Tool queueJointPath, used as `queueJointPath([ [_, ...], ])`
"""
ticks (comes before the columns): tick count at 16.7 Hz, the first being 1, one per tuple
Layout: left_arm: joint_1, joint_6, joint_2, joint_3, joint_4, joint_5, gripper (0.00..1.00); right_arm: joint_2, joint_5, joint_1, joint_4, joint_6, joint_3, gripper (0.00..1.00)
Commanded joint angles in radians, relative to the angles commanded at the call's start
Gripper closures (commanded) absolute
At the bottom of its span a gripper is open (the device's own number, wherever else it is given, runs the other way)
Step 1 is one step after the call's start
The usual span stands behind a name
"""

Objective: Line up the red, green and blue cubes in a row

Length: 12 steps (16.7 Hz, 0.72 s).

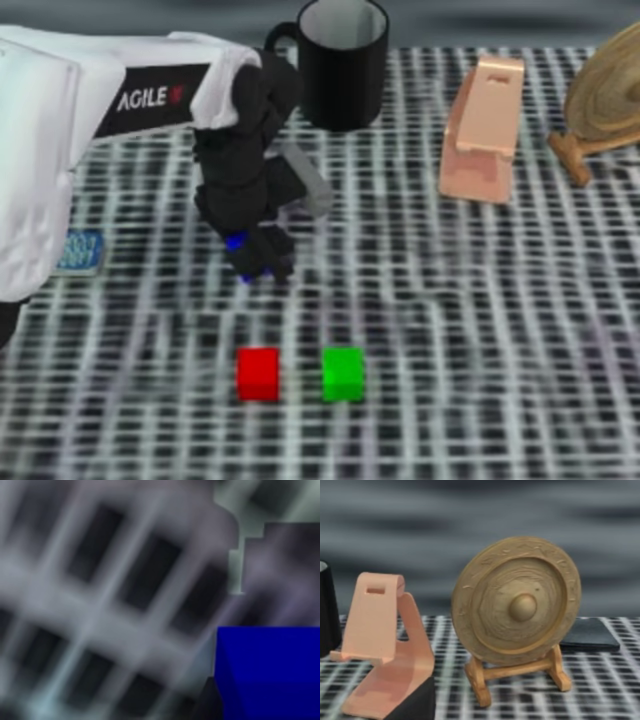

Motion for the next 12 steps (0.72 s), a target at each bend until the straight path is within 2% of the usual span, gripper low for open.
queueJointPath([
  [7,0.017,-0.002,-0.067,0.141,-0.214,-0.001,1.00,0.000,0.000,0.000,0.000,0.000,0.000,0.00],
  [12,0.013,-0.001,-0.072,0.149,-0.225,-0.001,1.00,0.000,0.000,0.000,0.000,0.000,0.000,0.00],
])
